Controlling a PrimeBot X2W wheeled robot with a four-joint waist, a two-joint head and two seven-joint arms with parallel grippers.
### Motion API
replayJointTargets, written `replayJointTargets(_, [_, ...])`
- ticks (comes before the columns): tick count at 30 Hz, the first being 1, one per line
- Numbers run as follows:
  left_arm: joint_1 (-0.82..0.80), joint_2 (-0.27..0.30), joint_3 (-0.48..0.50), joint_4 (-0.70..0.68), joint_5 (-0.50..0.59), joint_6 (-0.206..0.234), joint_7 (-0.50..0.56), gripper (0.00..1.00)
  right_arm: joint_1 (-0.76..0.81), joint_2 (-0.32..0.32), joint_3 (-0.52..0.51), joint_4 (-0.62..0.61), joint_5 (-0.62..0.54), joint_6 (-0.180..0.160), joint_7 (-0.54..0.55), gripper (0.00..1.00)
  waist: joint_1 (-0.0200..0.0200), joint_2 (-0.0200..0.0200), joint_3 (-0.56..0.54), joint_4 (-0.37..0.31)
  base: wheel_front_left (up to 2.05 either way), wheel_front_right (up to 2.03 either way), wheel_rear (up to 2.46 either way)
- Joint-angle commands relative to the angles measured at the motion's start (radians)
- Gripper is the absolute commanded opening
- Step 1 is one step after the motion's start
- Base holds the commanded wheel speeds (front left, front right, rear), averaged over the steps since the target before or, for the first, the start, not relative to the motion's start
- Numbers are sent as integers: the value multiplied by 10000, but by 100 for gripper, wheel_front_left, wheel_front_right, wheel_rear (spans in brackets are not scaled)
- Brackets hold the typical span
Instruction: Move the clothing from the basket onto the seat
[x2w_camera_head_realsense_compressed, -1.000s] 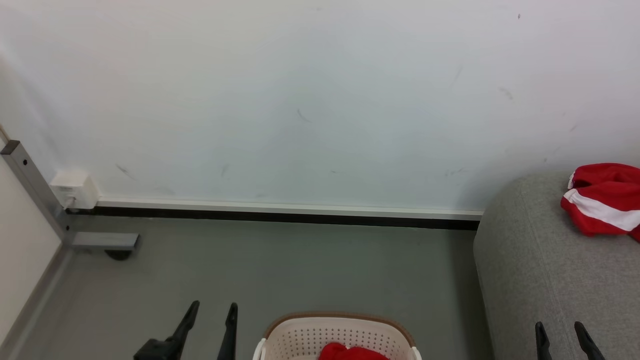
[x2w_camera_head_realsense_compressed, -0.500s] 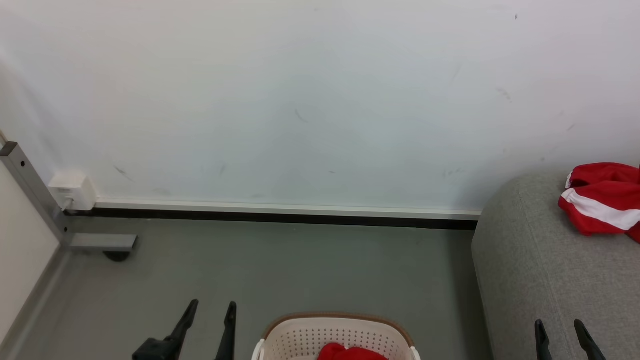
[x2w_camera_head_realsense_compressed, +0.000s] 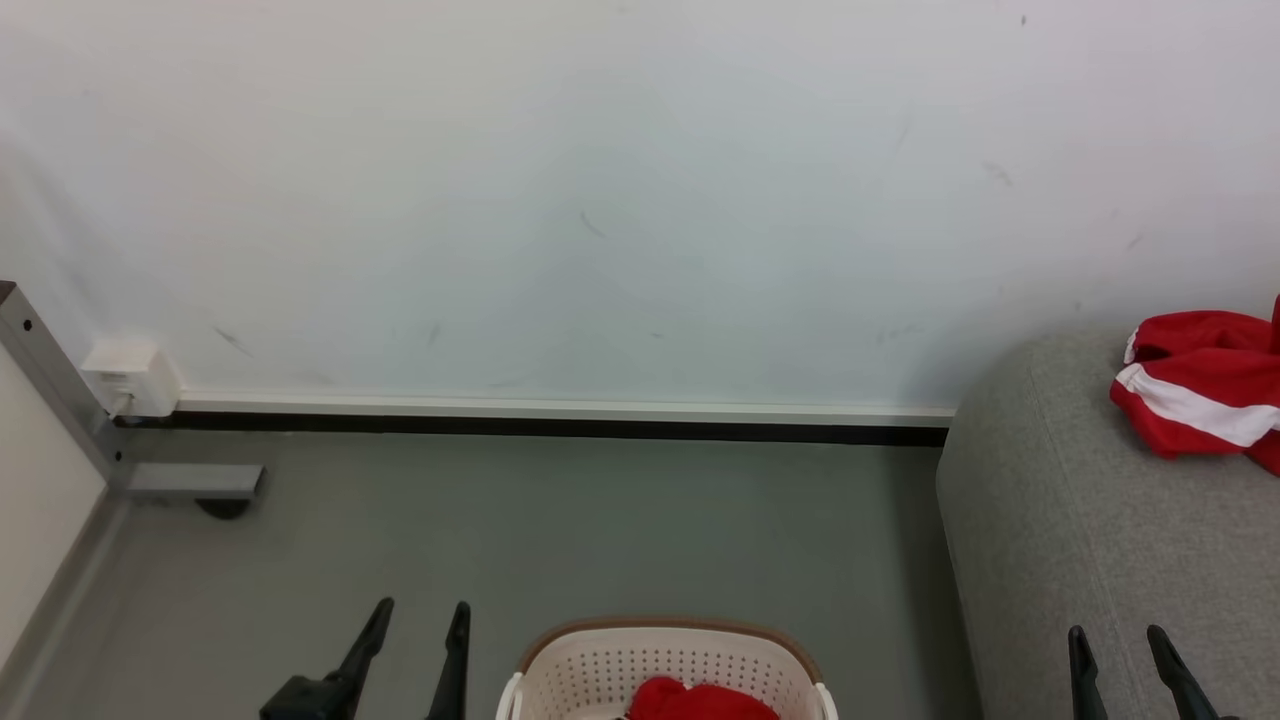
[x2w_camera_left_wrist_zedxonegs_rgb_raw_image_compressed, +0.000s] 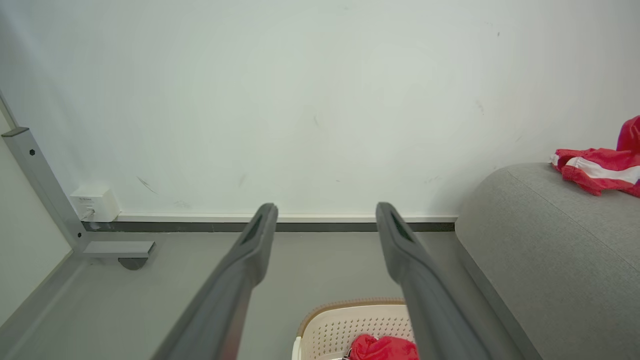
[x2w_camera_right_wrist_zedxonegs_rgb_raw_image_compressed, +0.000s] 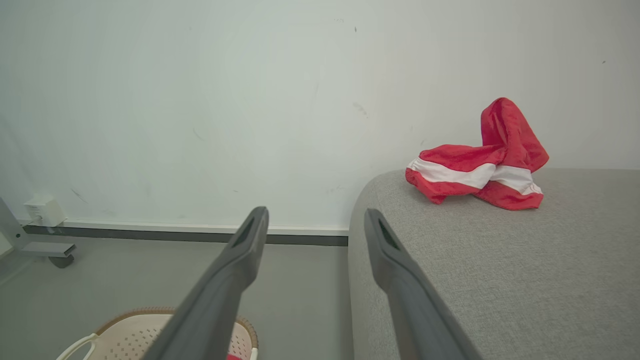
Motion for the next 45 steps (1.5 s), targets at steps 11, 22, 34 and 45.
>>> replayJointTargets(11, [-654, 153, -237, 141, 282, -301, 176, 100, -457, 3, 55, -650, 153, -25, -88, 100, -1, 0, 1229, -285, 0, 0, 0])
replayJointTargets(22, [-3299, 196, -1343, 389, 874, -1194, 1514, 100, -2258, 4, 343, -1381, 346, -26, -172, 100, -1, 0, 4600, -891, 0, 0, 0])
replayJointTargets(34, [-6123, -68, -2400, 2450, 1249, -1607, 4049, 100, -4099, 8, 695, -2323, 589, -26, -177, 100, -1, 0, 7626, -1931, 0, 0, 0])
replayJointTargets(45, [-7733, -172, -2127, 5297, 1026, -1263, 4783, 100, -4943, 9, 1091, -2815, 780, -26, -178, 100, -1, 0, 9528, -2662, 0, 0, 0])
